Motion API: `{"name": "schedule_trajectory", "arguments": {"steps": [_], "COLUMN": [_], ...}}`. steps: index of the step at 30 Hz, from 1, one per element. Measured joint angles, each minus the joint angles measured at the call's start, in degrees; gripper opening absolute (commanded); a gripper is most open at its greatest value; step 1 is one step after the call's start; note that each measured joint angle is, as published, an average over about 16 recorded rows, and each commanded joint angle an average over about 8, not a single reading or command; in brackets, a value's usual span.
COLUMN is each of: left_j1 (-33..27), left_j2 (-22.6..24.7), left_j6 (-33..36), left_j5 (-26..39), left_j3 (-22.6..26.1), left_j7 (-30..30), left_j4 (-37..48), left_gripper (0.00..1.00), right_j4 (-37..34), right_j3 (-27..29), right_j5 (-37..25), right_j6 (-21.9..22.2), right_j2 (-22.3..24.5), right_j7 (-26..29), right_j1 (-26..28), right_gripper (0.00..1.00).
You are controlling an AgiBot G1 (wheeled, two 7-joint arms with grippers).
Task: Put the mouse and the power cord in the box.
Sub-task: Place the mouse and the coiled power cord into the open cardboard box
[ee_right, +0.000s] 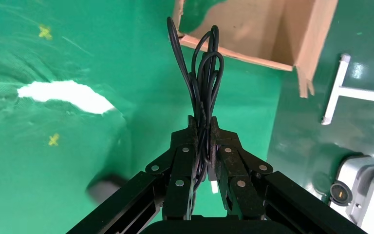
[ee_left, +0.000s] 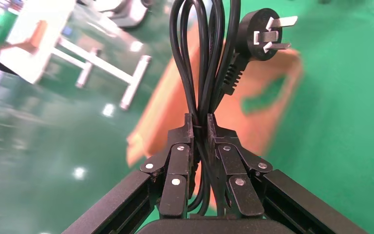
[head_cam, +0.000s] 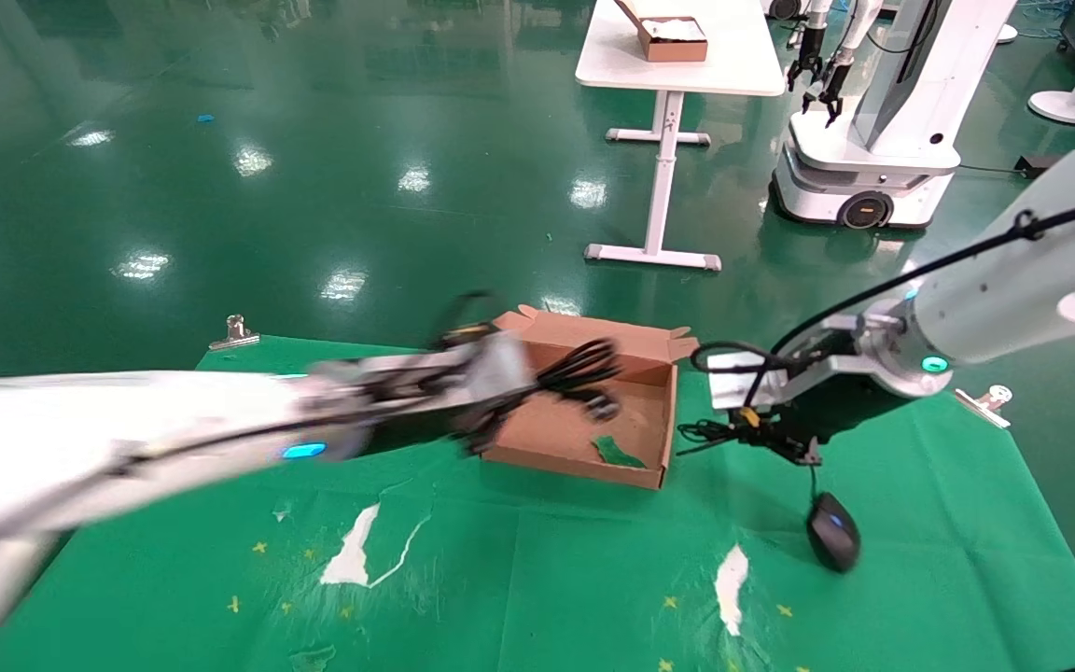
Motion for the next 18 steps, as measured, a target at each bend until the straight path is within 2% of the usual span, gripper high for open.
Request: {"name": "schedule_trajectory", "arguments": {"steps": [5, 10, 18], "left_j1": [1.14, 1.01, -1.27], "left_j2": [6.88, 10.53, 11.21], "left_j6": [-11.83, -21.24, -29.44], "left_j5": [7.65, 11.78, 11.53], "left_j3": [5.51, 12.69, 24.33], "left_j7": [0.54, 0.07, -4.24], "left_j4": [4.5, 9.58, 14.65], "left_gripper": [0.0, 0.01, 0.98], "right_j4": [10.04, 22.22, 38.35], "right_j3": [-0.46, -0.5, -0.03], "right_j5": [-1.69, -2.97, -4.35], "right_j6": [-3.4, -7.0, -9.9], "right_j2": [3.46, 7.67, 12.66], "right_j7": [6.53, 14.06, 23.83], "right_j1": [0.41, -0.34, -2.8], "right_gripper": [0.0, 0.0, 0.0]}}
